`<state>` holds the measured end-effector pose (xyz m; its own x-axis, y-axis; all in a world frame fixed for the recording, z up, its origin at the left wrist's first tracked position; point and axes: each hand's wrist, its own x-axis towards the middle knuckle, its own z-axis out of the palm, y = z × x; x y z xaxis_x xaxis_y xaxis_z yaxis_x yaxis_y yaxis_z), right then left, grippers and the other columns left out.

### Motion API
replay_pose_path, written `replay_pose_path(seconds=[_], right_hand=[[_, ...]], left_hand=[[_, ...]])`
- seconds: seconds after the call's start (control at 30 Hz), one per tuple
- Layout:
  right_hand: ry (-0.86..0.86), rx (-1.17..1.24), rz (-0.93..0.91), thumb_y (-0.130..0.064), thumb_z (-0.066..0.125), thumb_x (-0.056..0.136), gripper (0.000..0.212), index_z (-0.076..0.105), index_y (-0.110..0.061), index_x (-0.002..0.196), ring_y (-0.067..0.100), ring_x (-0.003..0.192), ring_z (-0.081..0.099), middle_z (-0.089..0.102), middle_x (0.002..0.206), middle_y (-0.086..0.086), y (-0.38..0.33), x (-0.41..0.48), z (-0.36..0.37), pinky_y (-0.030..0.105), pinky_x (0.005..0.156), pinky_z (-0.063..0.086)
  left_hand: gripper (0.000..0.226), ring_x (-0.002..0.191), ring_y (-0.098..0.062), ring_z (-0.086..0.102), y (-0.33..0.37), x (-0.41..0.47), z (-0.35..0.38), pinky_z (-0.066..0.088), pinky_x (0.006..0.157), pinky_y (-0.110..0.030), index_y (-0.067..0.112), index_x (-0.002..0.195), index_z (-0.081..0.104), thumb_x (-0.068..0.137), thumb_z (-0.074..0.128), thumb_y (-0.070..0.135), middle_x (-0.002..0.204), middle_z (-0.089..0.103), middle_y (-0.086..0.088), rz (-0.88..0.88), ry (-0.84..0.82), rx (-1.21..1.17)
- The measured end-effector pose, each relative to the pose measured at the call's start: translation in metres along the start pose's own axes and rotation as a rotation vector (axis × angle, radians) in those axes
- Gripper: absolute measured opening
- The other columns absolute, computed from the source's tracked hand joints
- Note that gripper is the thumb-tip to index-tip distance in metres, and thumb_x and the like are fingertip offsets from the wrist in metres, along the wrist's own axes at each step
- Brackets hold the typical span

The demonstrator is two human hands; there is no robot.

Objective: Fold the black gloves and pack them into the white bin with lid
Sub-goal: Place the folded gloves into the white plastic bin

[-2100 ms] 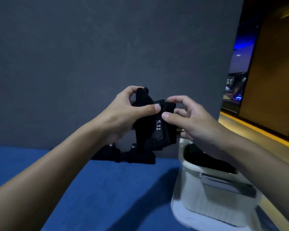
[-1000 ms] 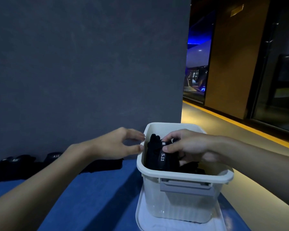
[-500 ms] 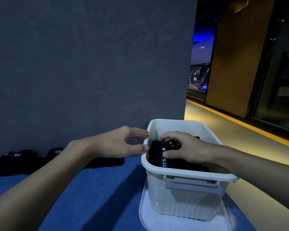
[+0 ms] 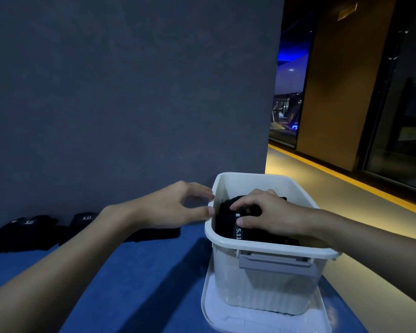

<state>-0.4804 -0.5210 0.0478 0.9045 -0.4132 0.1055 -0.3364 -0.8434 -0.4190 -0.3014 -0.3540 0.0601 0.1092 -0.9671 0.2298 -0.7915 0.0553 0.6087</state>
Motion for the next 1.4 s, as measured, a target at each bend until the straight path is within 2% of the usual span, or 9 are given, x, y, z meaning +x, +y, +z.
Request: replay_pose_path(seconds=[0.13,0.2,0.33,0.5,0.6,0.77,0.93,1.2,1.4], right_hand=[[0.045,0.017,-0.028,-0.042,0.069,0.087,0.028,0.063,-0.045,0.114,0.019,0.120,0.043,0.058,0.117,-0.006,-0.002,0.003,-0.006,0.038,0.105,0.037],[0.075,0.063,-0.052,-0.040,0.069,0.087,0.023,0.064,-0.042,0.110,0.013,0.113,0.051,0.062,0.117,-0.006,-0.010,0.004,-0.009,0.028,0.096,0.042],[0.144,0.194,-0.154,-0.034,0.066,0.091,0.021,0.070,-0.026,0.110,-0.016,0.063,0.051,0.062,0.111,-0.005,-0.044,0.011,-0.008,0.006,0.058,0.041],[0.154,0.248,-0.263,-0.029,0.068,0.090,0.013,0.072,-0.024,0.101,-0.016,0.055,0.048,0.065,0.097,-0.007,-0.107,0.033,0.016,0.007,0.058,0.035],[0.096,0.295,-0.312,-0.025,0.068,0.089,0.011,0.072,-0.021,0.098,-0.011,0.053,0.050,0.064,0.091,-0.007,-0.147,0.049,0.040,0.004,0.055,0.037],[0.053,0.367,-0.231,-0.035,0.069,0.082,0.004,0.069,-0.031,0.084,0.009,0.085,0.061,0.068,0.093,-0.008,-0.188,0.092,0.102,0.024,0.082,0.050],[0.124,0.323,-0.036,-0.050,0.064,0.080,0.020,0.063,-0.038,0.096,0.014,0.123,0.045,0.063,0.109,-0.014,-0.177,0.128,0.154,0.041,0.110,0.034],[0.221,0.109,0.129,-0.047,0.064,0.086,0.047,0.050,-0.038,0.131,0.022,0.139,0.021,0.040,0.146,-0.007,-0.126,0.143,0.185,0.045,0.111,0.019],[0.173,0.134,0.149,-0.050,0.061,0.089,0.047,0.050,-0.037,0.132,0.028,0.132,0.037,0.042,0.144,-0.004,-0.109,0.147,0.192,0.045,0.107,0.030]], left_hand=[[0.021,0.112,0.009,0.059,-0.003,-0.010,-0.005,0.049,0.102,-0.025,0.025,0.113,0.073,0.094,0.065,0.029,0.122,0.060,0.023,-0.025,0.105,0.065],[0.021,0.110,0.009,0.060,-0.005,-0.021,-0.012,0.049,0.104,-0.029,0.030,0.110,0.072,0.091,0.067,0.036,0.120,0.064,0.021,-0.064,0.152,0.062],[0.018,0.106,0.003,0.065,-0.007,-0.054,-0.029,0.052,0.100,-0.031,0.031,0.106,0.072,0.090,0.069,0.038,0.114,0.070,0.016,-0.136,0.246,0.048],[0.016,0.100,0.007,0.065,-0.025,-0.102,-0.042,0.052,0.086,-0.013,0.022,0.108,0.072,0.093,0.067,0.025,0.105,0.073,0.011,-0.209,0.425,0.039],[0.012,0.095,0.004,0.067,-0.051,-0.131,-0.050,0.054,0.084,-0.018,0.022,0.103,0.071,0.092,0.067,0.021,0.099,0.074,0.010,-0.322,0.551,0.062],[0.006,0.092,-0.006,0.068,-0.100,-0.170,-0.055,0.053,0.083,-0.027,0.023,0.092,0.071,0.089,0.068,0.019,0.092,0.073,0.009,-0.493,0.627,0.150],[0.036,0.118,-0.010,0.056,-0.138,-0.179,-0.036,0.044,0.097,-0.024,0.018,0.123,0.063,0.089,0.068,0.032,0.125,0.062,0.005,-0.578,0.416,0.289],[0.069,0.138,-0.014,0.039,-0.160,-0.177,-0.021,0.028,0.111,-0.048,0.037,0.143,0.043,0.083,0.060,0.067,0.151,0.040,0.013,-0.703,0.114,0.418],[0.060,0.130,-0.018,0.041,-0.162,-0.171,-0.020,0.029,0.103,-0.049,0.042,0.129,0.052,0.078,0.061,0.072,0.136,0.047,0.012,-0.718,0.028,0.484]])
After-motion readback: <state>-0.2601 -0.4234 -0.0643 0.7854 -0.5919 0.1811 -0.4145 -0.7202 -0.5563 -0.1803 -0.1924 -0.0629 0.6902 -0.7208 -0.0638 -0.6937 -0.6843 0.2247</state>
